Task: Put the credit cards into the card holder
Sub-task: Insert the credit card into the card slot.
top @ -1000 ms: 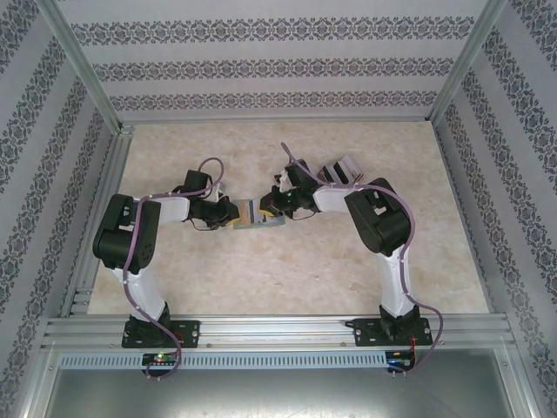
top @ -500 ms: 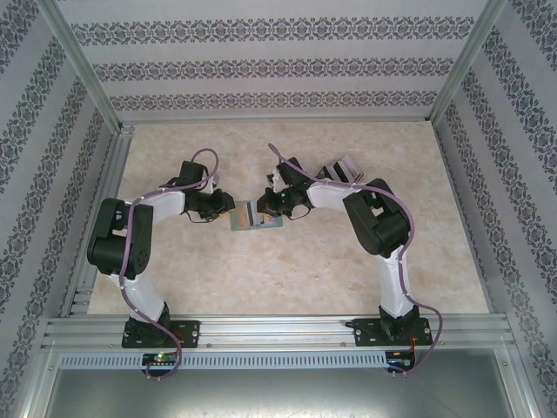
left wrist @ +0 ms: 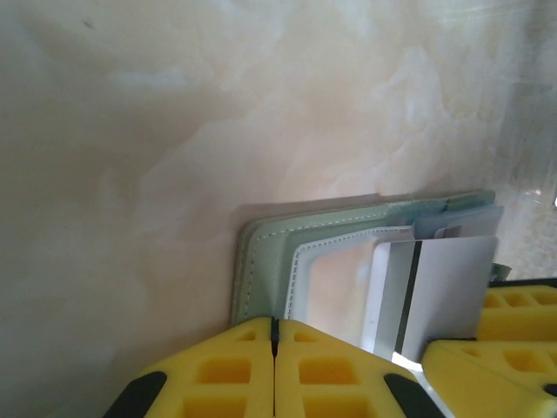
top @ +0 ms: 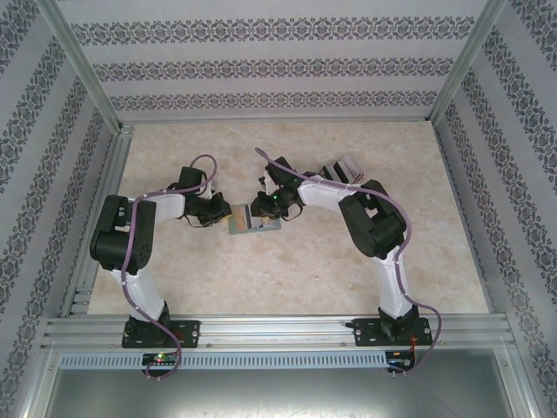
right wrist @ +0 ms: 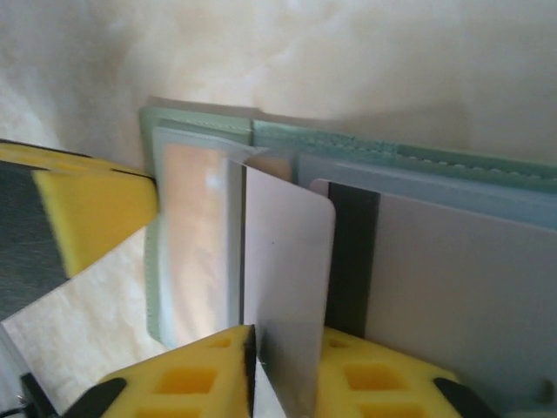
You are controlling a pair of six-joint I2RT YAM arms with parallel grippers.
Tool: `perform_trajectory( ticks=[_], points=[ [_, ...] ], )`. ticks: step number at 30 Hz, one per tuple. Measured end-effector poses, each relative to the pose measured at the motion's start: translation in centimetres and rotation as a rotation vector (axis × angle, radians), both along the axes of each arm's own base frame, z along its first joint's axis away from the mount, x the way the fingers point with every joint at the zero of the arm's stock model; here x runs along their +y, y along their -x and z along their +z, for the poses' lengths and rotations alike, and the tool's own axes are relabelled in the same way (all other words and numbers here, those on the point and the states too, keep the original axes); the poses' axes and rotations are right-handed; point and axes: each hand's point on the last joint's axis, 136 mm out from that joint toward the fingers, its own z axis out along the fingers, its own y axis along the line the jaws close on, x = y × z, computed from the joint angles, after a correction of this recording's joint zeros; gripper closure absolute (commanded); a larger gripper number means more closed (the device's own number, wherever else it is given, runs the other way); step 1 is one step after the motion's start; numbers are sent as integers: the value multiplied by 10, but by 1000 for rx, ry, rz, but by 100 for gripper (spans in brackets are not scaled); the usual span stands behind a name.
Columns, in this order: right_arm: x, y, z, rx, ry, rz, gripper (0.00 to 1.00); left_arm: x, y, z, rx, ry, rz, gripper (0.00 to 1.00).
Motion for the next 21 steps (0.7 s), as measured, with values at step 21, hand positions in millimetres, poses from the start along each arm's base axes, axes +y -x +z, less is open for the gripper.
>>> perform_trajectory(
  ticks=[21],
  points=[
    [-42, -8, 34, -92, 160, 34, 88, -3, 1, -1, -15, 22, -8, 100]
  ],
)
